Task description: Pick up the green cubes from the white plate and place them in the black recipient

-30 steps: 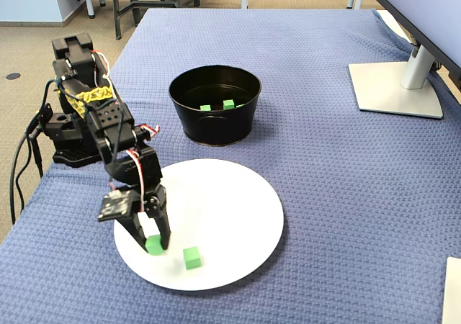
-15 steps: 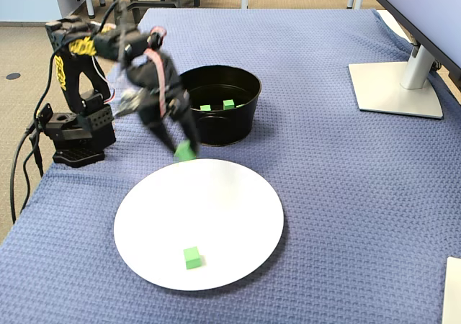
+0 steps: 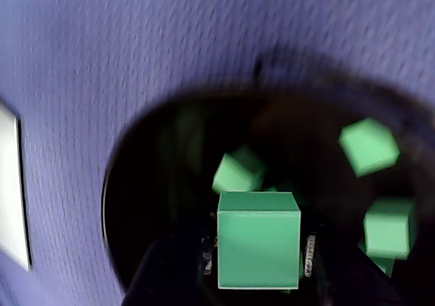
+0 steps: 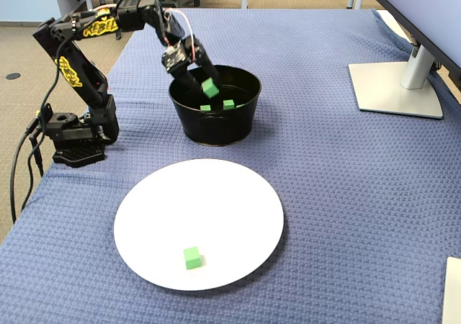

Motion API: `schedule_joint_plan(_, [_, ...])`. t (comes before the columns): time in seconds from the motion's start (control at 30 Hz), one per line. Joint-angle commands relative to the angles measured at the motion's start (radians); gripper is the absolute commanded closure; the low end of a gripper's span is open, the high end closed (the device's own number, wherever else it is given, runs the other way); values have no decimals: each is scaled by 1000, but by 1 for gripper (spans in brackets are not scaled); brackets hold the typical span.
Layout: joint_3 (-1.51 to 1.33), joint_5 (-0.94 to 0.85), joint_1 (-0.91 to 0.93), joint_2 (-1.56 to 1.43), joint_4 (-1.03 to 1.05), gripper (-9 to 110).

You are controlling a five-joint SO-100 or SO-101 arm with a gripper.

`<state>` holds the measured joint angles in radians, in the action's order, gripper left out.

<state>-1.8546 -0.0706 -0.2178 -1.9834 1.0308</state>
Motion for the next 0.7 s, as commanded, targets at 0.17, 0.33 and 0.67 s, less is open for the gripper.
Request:
schedule_joint_plan(0.17, [-44, -28, -187, 52, -67, 70])
schedule_joint_plan(0.33, [67, -245, -60, 11, 29, 77])
schedule_joint_plan(0.67, [126, -894, 678, 238, -141, 77])
